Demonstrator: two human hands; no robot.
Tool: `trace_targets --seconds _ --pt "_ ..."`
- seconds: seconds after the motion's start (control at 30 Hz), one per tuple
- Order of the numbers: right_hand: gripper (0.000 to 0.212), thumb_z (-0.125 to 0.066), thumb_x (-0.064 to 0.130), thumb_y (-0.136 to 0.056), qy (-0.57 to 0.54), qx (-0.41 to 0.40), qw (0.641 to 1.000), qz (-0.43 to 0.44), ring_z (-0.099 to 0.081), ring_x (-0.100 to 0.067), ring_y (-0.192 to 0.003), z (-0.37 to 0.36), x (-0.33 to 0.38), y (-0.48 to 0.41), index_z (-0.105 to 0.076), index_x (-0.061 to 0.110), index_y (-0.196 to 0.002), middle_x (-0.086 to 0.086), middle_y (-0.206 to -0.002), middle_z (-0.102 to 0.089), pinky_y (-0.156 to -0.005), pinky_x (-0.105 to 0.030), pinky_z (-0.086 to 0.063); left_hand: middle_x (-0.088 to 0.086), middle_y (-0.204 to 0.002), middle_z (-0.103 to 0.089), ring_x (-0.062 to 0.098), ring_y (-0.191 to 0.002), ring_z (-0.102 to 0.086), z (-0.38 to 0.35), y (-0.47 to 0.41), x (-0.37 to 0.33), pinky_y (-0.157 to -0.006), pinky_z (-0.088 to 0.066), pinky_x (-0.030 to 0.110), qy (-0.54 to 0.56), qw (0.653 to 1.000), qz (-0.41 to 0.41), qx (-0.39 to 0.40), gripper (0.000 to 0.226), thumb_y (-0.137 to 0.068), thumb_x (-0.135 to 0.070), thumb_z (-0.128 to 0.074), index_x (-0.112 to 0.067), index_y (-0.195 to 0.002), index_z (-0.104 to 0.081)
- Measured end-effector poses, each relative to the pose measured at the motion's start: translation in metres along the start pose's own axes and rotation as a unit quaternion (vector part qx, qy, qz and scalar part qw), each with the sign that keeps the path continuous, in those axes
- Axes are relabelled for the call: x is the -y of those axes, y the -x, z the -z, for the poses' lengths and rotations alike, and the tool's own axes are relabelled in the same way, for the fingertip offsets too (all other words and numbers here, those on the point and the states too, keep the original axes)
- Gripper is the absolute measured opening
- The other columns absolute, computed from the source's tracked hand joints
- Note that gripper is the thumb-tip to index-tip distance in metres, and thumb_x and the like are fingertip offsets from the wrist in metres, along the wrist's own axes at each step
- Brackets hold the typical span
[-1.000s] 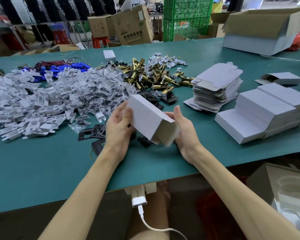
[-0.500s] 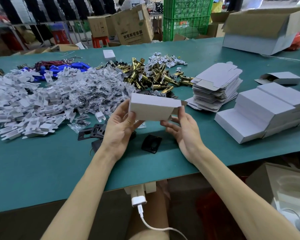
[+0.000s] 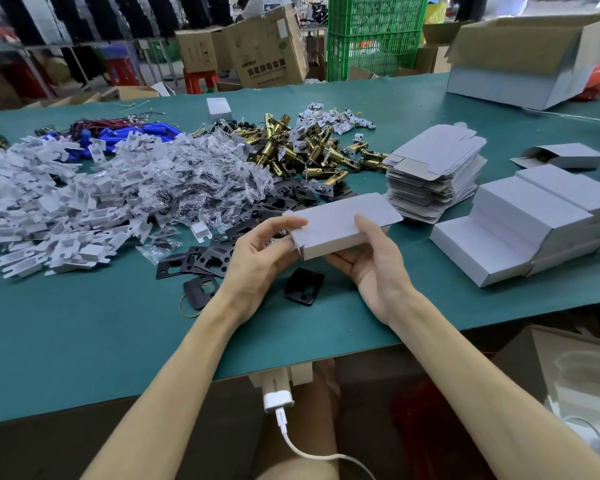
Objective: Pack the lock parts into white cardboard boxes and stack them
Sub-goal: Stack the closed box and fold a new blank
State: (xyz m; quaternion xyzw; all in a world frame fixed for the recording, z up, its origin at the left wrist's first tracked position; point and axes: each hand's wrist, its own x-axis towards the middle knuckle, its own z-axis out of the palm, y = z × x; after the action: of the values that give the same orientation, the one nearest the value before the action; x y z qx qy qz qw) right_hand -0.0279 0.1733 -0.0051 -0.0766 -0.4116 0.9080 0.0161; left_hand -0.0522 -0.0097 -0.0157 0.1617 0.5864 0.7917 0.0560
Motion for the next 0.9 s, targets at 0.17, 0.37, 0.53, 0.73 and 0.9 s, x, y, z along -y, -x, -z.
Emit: trace_targets --seconds 0.17,0.37,0.53,0.73,0.9 --pt "0.045 -0.065 0.025 -0.098 0.026 0.010 1.000 0.009 -0.071 -0.029 -0.107 0.000 -0.002 -0.001 -0.053 0.004 -0.137 -0.014 -0.117 -0.070 -0.085 -0.042 -0.061 0.003 -0.115 -0.069 0.020 -0.109 -0.063 0.000 0.000 -0.003 -0.091 -0.060 0.034 0.032 0.999 0.008 -0.035 0.018 -0.095 -0.019 -0.068 -0.013 -0.111 -0.071" --pt "0.051 -0.063 0.027 -0.098 0.035 0.011 0.999 0.016 -0.067 -0.030 -0.112 -0.001 -0.001 0.000 -0.051 0.003 -0.141 -0.017 -0.126 -0.065 -0.089 -0.043 -0.061 0.014 -0.132 -0.070 0.021 -0.106 -0.073 0.002 -0.001 -0.009 -0.082 -0.061 0.030 0.082 0.993 0.067 -0.047 0.048 -0.095 -0.010 -0.066 -0.005 -0.142 -0.056" --pt "0.051 -0.062 0.028 -0.099 0.037 0.010 0.999 0.022 -0.070 -0.028 -0.107 -0.001 -0.002 0.002 -0.051 0.002 -0.141 -0.018 -0.127 -0.065 -0.085 -0.040 -0.061 0.016 -0.133 -0.070 0.019 -0.105 -0.073 0.004 0.000 -0.011 -0.084 -0.061 0.027 0.079 0.994 0.077 -0.022 0.038 -0.101 -0.005 -0.059 -0.002 -0.138 -0.060" --pt "0.052 -0.061 0.030 -0.100 0.048 0.013 0.998 0.025 -0.068 -0.031 -0.116 -0.001 -0.002 0.002 -0.051 0.003 -0.142 -0.022 -0.138 -0.060 -0.088 -0.040 -0.060 0.012 -0.135 -0.070 0.020 -0.109 -0.071 0.005 -0.001 -0.012 -0.089 -0.061 0.029 0.083 0.994 0.072 -0.026 0.053 -0.090 -0.010 -0.068 -0.006 -0.142 -0.060" --pt "0.049 -0.060 0.028 -0.101 0.058 0.018 0.998 0.025 -0.064 -0.036 -0.122 0.000 -0.003 0.001 -0.051 0.004 -0.143 -0.022 -0.138 -0.061 -0.097 -0.046 -0.058 0.007 -0.136 -0.070 0.017 -0.114 -0.070 0.007 -0.003 -0.010 -0.091 -0.060 0.028 0.095 0.992 0.080 -0.024 0.051 -0.093 -0.010 -0.067 -0.013 -0.144 -0.058"
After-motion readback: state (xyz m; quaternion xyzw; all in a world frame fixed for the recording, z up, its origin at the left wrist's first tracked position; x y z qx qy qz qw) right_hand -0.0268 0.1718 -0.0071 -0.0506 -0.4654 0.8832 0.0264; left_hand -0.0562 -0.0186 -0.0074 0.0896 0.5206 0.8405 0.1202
